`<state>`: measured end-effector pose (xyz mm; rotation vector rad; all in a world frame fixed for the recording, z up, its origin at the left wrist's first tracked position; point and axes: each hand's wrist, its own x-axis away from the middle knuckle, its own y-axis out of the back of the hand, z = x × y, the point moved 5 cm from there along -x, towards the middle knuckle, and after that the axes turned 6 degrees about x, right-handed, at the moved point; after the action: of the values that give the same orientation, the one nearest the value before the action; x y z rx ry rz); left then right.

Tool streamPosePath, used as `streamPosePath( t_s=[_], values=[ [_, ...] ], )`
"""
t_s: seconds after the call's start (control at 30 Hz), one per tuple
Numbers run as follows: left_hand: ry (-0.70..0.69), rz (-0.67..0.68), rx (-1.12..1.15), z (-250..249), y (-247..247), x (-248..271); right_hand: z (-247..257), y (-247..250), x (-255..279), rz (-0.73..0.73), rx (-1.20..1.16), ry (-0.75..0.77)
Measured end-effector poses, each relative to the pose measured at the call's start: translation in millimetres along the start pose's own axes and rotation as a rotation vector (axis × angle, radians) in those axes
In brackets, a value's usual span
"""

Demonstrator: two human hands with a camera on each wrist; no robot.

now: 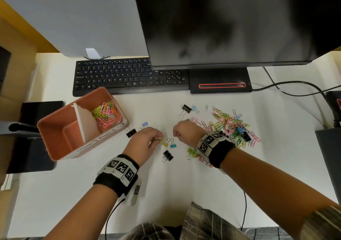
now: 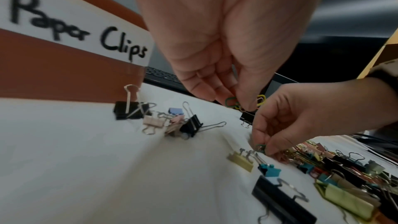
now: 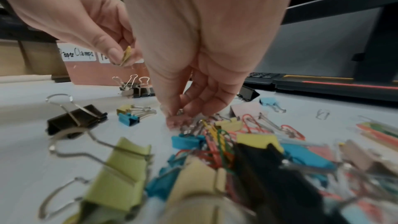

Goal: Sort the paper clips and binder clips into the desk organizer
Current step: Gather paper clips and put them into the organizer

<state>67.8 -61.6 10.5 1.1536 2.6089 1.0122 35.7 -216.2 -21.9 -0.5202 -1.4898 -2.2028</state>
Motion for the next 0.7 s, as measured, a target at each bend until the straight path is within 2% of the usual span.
streamPosePath(
  t_s=[0.1,0.2,0.23,0.3,0.37,0.6,0.7],
  values=[
    [0.007,0.042,-0.019,-9.6,-9.1,-13.2,-10.0,20.3,16.5,-0.081,-0.117,0.003],
    [0.007,0.078,-0.012,-23.3,-20.2,-29.2,-58.9,48.2,38.8,-0.341,-0.329,-0.226],
    [-0.003,0.086,-0.013,-29.5,-24.5,-35.4,-77.3,51.9,46.0,-0.381,-0.374,-0.308],
    [-0.018,0.108,-0.012,-42.1,-36.3,-48.4,-101.0,52.5,54.2,-0.357,-0.364,-0.371],
    [-0.013,0.15,-0.02,-50.5,-52.1,-61.2,-108.0,48.6,53.1,-0.27,-0.306,-0.337],
    [0.18,0.253,-0.12,-38.6,-86.7,-86.2,-86.7,36.6,27.0,-0.076,-0.129,-0.246],
    [0.208,0.242,-0.112,-30.1,-88.2,-82.6,-87.4,33.0,23.5,-0.052,-0.107,-0.235]
  ],
)
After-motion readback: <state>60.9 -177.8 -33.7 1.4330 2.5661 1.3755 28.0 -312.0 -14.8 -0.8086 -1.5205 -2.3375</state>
